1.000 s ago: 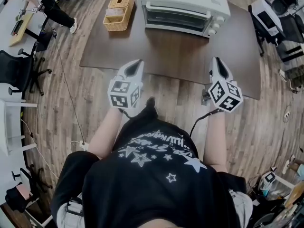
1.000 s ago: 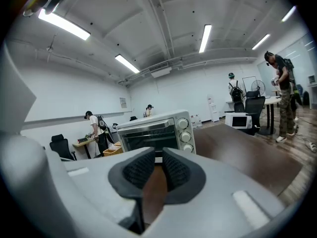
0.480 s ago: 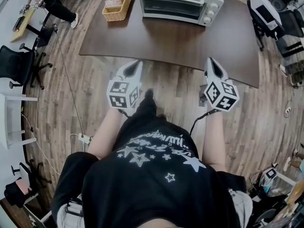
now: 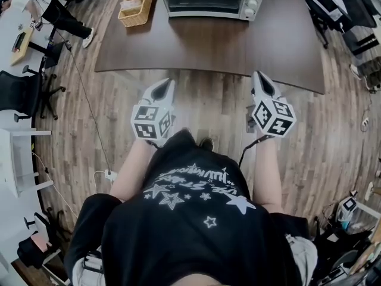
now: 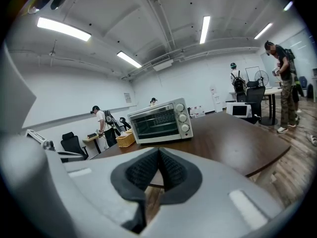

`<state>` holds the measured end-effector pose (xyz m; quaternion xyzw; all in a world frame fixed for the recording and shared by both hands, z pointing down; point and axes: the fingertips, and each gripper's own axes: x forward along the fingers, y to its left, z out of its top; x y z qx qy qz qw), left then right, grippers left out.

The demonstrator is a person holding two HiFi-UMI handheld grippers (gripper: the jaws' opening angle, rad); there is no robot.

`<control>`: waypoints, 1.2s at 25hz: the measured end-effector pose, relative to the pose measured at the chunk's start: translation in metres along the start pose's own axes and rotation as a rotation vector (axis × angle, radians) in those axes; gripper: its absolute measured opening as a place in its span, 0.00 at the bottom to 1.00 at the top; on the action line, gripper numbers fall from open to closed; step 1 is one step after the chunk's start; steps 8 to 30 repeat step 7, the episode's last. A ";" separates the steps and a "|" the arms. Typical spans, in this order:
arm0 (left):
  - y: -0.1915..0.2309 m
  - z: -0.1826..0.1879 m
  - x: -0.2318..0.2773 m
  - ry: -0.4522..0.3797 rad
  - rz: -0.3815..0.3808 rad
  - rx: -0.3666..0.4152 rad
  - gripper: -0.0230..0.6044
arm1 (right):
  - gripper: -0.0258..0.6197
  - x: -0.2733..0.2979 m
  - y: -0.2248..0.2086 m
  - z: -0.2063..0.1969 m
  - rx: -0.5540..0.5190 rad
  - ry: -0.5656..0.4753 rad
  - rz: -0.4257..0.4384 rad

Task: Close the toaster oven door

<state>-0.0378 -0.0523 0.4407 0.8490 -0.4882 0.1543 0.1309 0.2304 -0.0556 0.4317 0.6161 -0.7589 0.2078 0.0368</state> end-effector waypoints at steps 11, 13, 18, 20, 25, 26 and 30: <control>0.004 -0.013 0.001 0.027 -0.047 -0.008 0.05 | 0.05 0.000 0.012 -0.014 0.006 0.019 -0.018; 0.004 -0.013 0.001 0.027 -0.047 -0.008 0.05 | 0.05 0.000 0.012 -0.014 0.006 0.019 -0.018; 0.004 -0.013 0.001 0.027 -0.047 -0.008 0.05 | 0.05 0.000 0.012 -0.014 0.006 0.019 -0.018; 0.004 -0.013 0.001 0.027 -0.047 -0.008 0.05 | 0.05 0.000 0.012 -0.014 0.006 0.019 -0.018; 0.004 -0.013 0.001 0.027 -0.047 -0.008 0.05 | 0.05 0.000 0.012 -0.014 0.006 0.019 -0.018; 0.004 -0.013 0.001 0.027 -0.047 -0.008 0.05 | 0.05 0.000 0.012 -0.014 0.006 0.019 -0.018; 0.004 -0.013 0.001 0.027 -0.047 -0.008 0.05 | 0.05 0.000 0.012 -0.014 0.006 0.019 -0.018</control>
